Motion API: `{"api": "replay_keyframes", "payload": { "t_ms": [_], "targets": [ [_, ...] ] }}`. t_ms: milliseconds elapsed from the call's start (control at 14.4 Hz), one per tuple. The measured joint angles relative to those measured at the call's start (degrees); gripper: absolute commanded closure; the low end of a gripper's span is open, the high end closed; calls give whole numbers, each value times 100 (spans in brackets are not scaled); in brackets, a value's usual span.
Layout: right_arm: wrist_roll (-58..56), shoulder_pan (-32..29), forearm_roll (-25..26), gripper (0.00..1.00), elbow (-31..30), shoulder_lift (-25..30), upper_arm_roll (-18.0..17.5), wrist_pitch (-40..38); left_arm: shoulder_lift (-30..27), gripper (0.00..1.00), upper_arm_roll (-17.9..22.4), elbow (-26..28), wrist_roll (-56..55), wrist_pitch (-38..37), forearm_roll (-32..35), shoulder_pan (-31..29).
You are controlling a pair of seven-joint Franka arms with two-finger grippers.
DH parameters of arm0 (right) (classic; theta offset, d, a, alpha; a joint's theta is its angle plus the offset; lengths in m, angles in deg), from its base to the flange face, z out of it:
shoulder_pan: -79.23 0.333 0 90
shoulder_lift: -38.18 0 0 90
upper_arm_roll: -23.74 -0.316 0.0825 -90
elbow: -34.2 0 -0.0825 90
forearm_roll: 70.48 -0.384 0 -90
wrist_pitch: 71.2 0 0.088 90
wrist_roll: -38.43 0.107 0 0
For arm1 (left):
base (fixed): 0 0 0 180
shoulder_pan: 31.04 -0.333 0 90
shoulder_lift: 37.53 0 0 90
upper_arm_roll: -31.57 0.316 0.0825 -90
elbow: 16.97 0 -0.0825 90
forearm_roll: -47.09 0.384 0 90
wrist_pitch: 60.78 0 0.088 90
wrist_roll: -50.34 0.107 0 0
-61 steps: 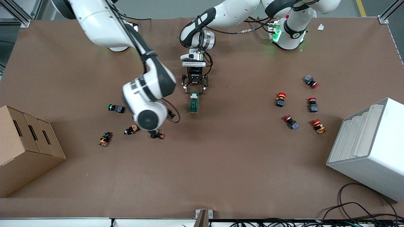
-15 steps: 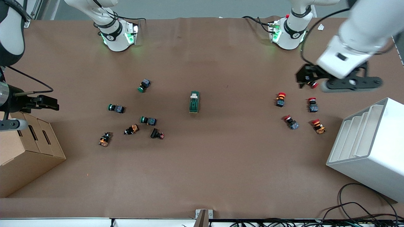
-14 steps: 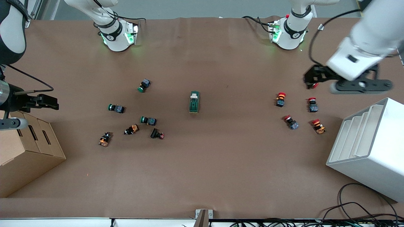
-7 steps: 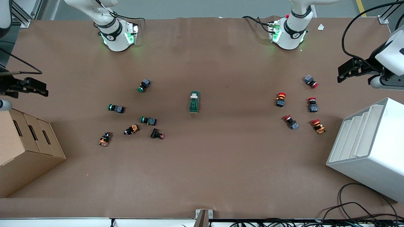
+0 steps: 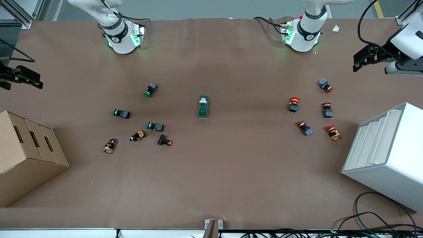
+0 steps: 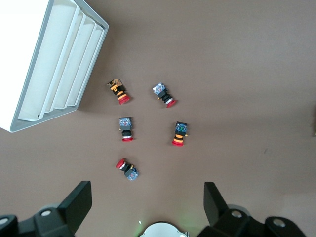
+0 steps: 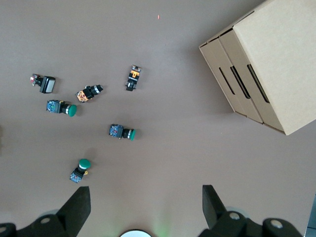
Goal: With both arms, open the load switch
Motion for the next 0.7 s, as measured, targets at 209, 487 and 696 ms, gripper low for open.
{"api": "replay_keyframes", "payload": {
  "t_ms": [209,487,696],
  "targets": [
    [-1,-14,-2,0,-317,332,1,5,-35,0,-33,63,-1,-2,-68,-2],
    [-44,-17,-6,0,-883,757,-1,229,-34,0,-102,75,-11,-2,-114,-1],
    [-98,-17,-6,0,-1015,798,0,337,8,0,-103,23,-11,25,-114,-12]
  ]
}}
